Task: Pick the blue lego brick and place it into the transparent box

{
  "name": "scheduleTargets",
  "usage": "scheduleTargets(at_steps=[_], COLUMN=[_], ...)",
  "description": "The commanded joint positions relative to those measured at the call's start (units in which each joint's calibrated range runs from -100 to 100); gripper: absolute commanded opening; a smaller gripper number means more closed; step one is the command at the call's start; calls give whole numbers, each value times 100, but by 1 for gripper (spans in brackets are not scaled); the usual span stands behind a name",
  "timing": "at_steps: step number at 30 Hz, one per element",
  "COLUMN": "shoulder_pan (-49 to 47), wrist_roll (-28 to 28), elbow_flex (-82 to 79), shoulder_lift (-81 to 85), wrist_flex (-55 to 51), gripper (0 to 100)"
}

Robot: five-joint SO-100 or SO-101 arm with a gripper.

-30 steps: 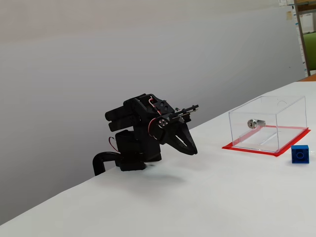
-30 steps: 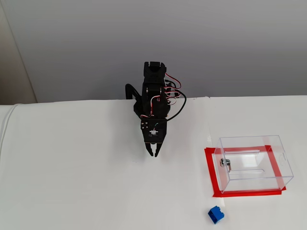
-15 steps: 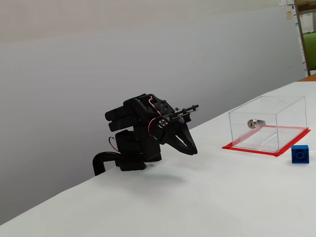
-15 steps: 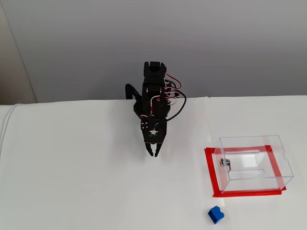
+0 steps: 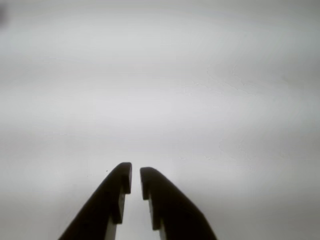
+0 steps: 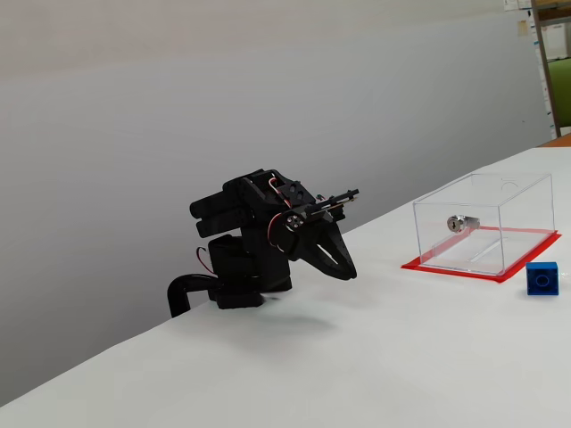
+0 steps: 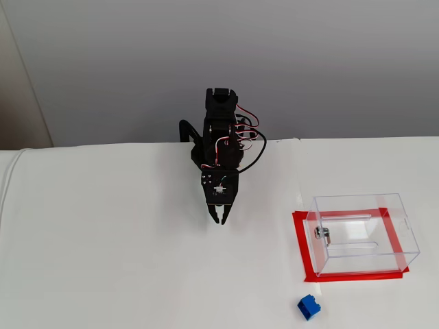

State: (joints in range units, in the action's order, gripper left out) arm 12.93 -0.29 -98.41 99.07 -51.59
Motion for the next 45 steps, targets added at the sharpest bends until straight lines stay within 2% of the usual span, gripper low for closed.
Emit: scheduleTargets(at_steps=[1, 15, 20, 28, 45], shoulder_pan=[57, -47, -964, -1089, -276], wrist_roll=[29, 14, 14, 50, 19], elbow_flex=[-77, -87, -87, 22, 3503], shoulder_lift=[68, 51, 25, -170, -3445], wrist_flex=[24, 145, 198, 598, 685], gripper=[2, 2, 2, 2, 2])
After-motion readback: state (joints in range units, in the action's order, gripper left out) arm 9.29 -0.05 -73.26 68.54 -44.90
